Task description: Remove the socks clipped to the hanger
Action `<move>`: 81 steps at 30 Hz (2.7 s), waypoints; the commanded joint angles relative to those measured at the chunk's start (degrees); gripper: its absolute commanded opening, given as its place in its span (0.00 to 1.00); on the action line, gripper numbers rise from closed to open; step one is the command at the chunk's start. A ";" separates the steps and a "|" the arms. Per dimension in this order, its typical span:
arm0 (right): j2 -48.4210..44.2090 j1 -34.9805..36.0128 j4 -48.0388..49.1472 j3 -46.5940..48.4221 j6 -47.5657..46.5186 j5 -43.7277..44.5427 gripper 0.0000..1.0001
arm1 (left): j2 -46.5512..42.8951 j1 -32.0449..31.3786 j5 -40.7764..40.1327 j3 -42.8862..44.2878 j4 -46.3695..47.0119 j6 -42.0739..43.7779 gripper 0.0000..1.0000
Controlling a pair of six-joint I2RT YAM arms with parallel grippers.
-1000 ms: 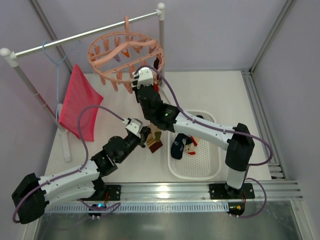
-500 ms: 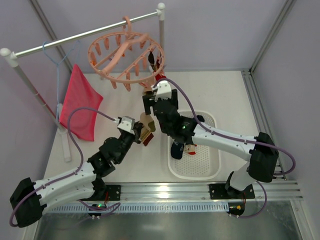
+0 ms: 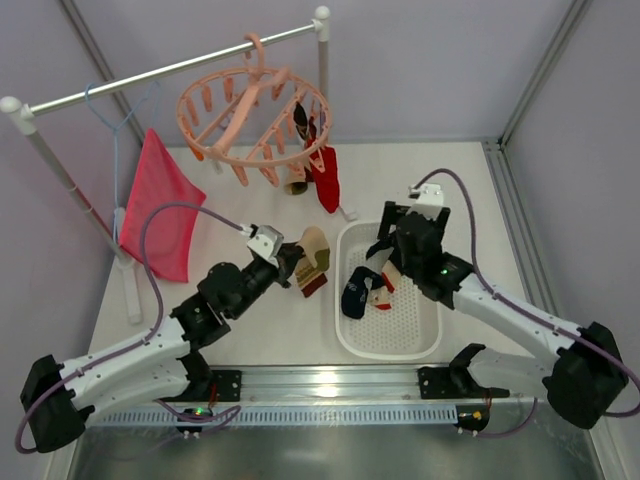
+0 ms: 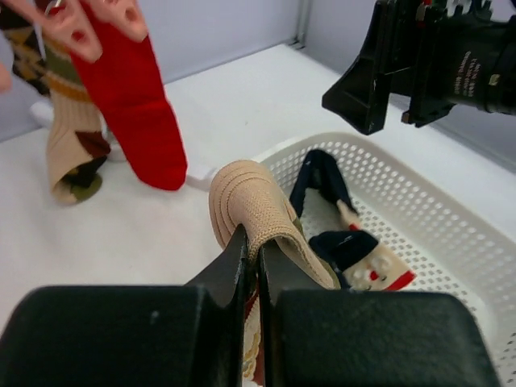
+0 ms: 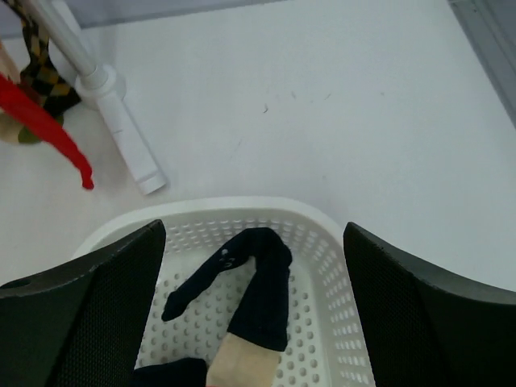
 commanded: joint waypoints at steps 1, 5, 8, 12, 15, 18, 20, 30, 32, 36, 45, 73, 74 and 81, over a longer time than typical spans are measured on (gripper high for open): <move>-10.24 -5.43 1.34 -3.65 3.44 -3.48 0.91 | -0.22 -0.62 8.24 6.32 -1.11 -1.92 0.01; -15.36 -14.29 0.98 -7.97 4.84 -8.32 0.91 | 2.14 -1.15 13.14 11.94 -2.33 -4.91 0.00; -17.12 -17.65 1.42 -11.49 6.51 -10.34 0.91 | 6.27 -3.94 16.49 17.66 -3.05 -5.98 0.00; -17.91 -22.13 2.91 -16.40 8.27 -15.08 0.92 | 13.47 -11.59 10.20 23.80 -3.83 -0.89 0.00; -19.05 -22.58 2.65 -18.60 8.97 -15.27 0.92 | 20.24 -18.89 3.78 26.90 -5.15 4.12 0.00; -21.07 -22.67 1.95 -20.89 9.41 -14.40 0.92 | 24.99 -21.89 2.36 26.64 -2.44 2.73 0.00; -22.74 -23.02 1.34 -21.60 8.98 -13.69 0.92 | 26.66 -22.59 1.48 25.06 0.81 1.50 0.00; -29.52 -23.81 -2.27 -22.48 8.01 -12.90 0.92 | 35.81 -24.35 -4.85 22.68 7.85 -0.26 0.00; -30.13 -23.81 -2.62 -22.57 8.01 -12.72 0.92 | 37.74 -24.70 -4.86 23.12 8.12 -0.35 0.00; -30.40 -23.90 -2.71 -22.74 7.83 -12.46 0.92 | 41.17 -25.41 -5.38 24.61 7.68 -1.05 0.00; -30.48 -23.99 -2.27 -23.18 7.39 -12.28 0.92 | 45.04 -26.11 -19.65 27.42 2.94 -2.81 1.00; -29.17 -24.07 2.12 -23.89 6.16 -17.90 0.93 | 35.81 -5.73 -32.80 22.94 5.56 -7.30 1.00; -28.99 -24.07 2.38 -23.89 6.16 -18.78 0.93 | 36.60 -5.37 -32.80 23.21 6.35 -6.77 1.00; -27.85 -24.08 5.02 -24.15 6.43 -22.82 0.93 | 46.79 -2.56 -30.69 27.86 13.81 -8.08 1.00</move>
